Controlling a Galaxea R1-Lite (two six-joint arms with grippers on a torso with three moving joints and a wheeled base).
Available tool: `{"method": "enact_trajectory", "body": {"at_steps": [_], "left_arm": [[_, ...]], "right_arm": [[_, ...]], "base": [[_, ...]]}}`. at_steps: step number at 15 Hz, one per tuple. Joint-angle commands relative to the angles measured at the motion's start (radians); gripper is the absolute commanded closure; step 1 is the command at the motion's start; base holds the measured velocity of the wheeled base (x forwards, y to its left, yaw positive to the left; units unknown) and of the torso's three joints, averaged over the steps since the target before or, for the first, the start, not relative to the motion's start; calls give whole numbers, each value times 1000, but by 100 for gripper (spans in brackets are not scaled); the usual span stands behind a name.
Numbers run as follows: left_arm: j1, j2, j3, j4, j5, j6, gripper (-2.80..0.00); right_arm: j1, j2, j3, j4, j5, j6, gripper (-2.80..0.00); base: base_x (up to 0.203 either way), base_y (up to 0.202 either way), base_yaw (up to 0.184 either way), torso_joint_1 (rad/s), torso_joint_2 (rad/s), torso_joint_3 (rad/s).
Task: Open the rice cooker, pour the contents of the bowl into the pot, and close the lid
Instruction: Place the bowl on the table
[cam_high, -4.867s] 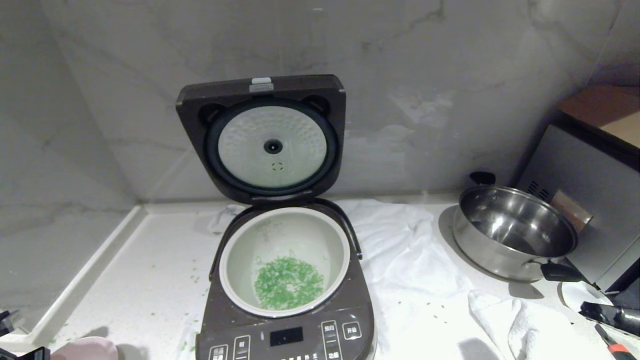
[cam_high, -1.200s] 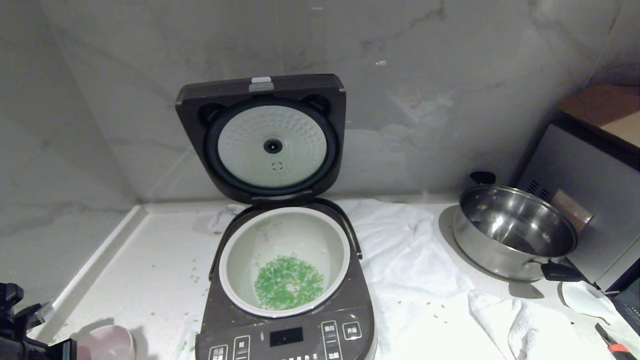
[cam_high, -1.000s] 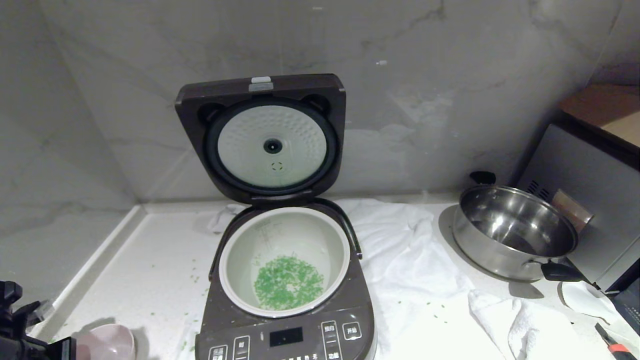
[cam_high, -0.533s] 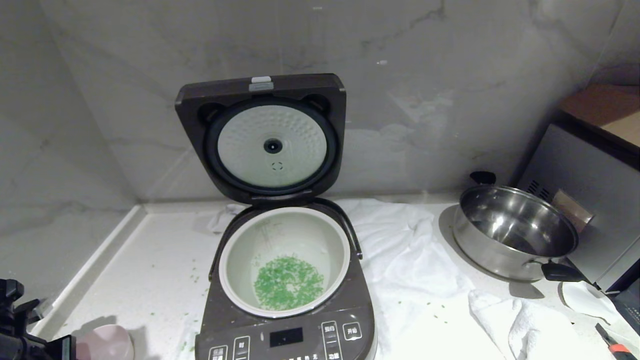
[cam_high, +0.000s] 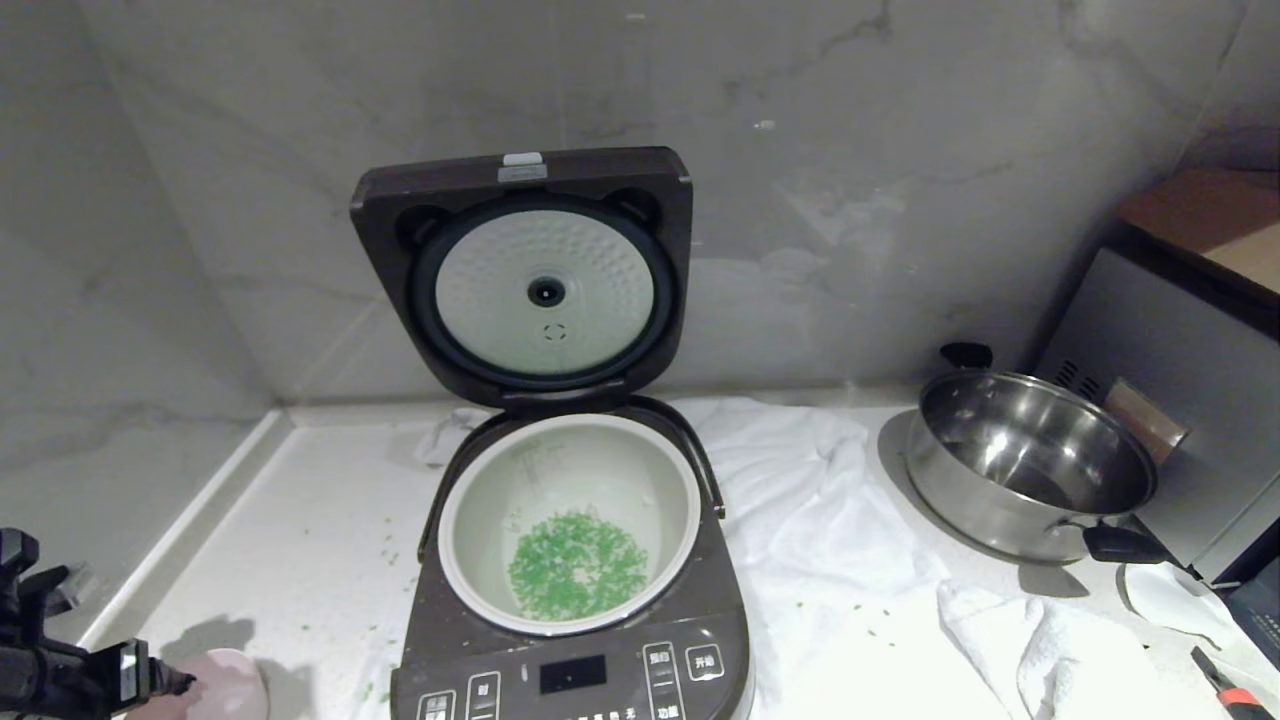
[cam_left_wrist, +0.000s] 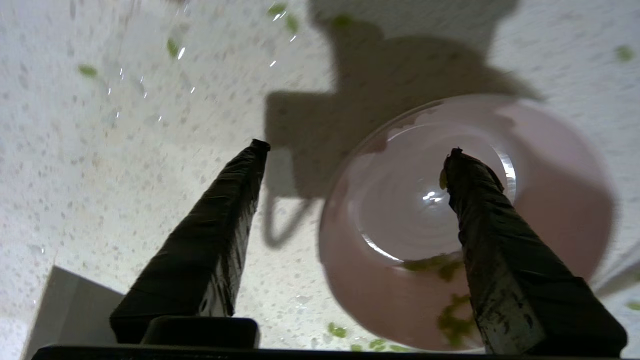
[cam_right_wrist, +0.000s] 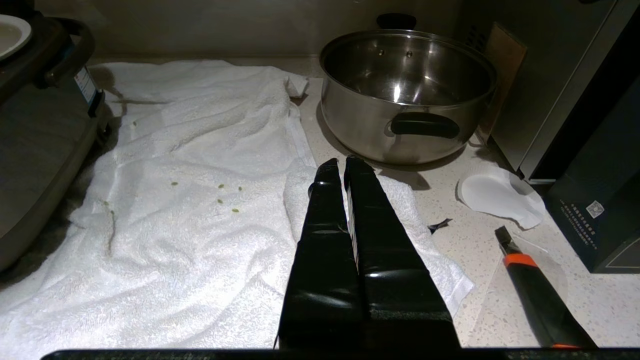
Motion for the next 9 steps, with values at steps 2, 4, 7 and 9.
{"method": "enact_trajectory", "body": {"at_steps": [2,4,7,9], "left_arm": [[-60,-52,-83,0,1,-43,-280],[-78,-78,-109,5,4,-53,-280],[-147,-190,-90,7,-1,-78,-280],[-214,-291,-70,6,-35,-99,-280]], "right_arm": [[0,0,2,-1,-1,11,0],[0,0,2,-1,-4,13,0],[0,1,2,-1,-4,15,0],[0,0,2,-2,-4,16,0]], "base": [[0,0,0,0,0,0],[0,0,0,0,0,0],[0,0,0,0,0,0],[0,0,0,0,0,0]]}}
